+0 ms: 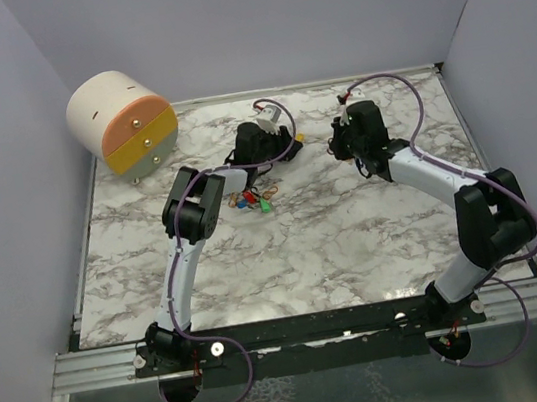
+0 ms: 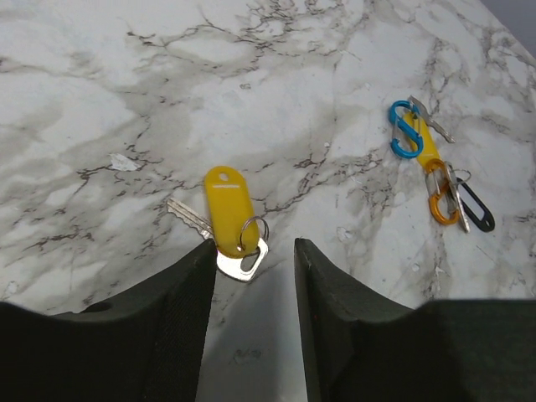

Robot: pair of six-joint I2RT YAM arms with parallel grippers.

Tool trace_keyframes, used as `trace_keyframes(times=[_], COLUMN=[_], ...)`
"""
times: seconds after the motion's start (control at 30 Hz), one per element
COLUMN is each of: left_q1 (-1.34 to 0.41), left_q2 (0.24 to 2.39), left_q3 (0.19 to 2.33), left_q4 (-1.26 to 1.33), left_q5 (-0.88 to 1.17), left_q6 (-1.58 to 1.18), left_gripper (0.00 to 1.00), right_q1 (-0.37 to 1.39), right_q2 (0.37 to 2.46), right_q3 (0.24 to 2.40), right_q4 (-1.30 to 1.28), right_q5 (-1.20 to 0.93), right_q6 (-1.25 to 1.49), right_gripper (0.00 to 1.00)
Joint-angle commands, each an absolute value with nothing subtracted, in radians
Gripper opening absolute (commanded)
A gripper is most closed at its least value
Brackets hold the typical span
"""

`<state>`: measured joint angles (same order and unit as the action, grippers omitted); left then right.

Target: Put the keys on the keyring

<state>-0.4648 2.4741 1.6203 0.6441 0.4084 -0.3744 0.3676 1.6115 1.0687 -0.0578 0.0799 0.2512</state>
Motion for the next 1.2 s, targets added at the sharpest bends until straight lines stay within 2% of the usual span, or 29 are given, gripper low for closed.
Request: trace_keyframes(times=[0.0, 0.43, 0.83, 1.17], left_q1=[-0.478, -0.474, -0.474, -0.474], left_q2=[2.452, 2.424, 2.499, 2.571], left_q3=[1.575, 1.559, 1.648, 1.756], left_q4=[0.628, 0.640, 0.638, 0.638], left_q5=[0.549, 0.369, 0.380, 0.482], left_q6=[-0.368, -0.407, -0.454, -0.462], left_gripper=[0.44, 0.57, 0.61, 0.60], right_q1=[0.374, 0.373, 0.374, 0.374], right_q2=[1.571, 1.561, 1.554, 1.564], right_q3=[1.048, 1.040, 1.041, 1.046], right_q4=[-0.035, -0.039, -0.040, -0.040], right_q5=[0.084, 0.099, 0.095, 0.104], right_q6=[0.259, 0.263, 0.257, 0.258], right_gripper=[0.01, 0.01, 0.01, 0.01])
